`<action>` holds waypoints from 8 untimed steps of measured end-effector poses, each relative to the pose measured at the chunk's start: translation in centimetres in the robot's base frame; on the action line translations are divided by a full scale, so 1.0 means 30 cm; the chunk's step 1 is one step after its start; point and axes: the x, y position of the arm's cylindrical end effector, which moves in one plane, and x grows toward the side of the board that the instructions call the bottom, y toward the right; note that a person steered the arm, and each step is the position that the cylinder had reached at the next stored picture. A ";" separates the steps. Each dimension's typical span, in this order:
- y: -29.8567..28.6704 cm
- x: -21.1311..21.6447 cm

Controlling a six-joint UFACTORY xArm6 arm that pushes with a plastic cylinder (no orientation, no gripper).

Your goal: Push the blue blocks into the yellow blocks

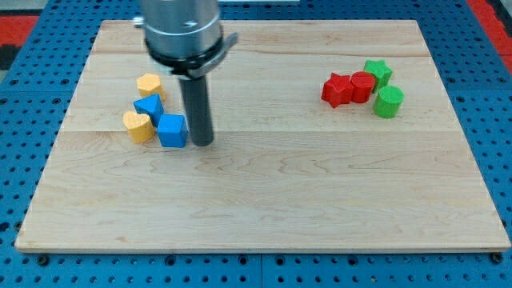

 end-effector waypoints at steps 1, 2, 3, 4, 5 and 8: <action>-0.164 -0.021; -0.315 -0.057; -0.320 -0.070; -0.187 -0.047; -0.137 -0.167; -0.208 -0.279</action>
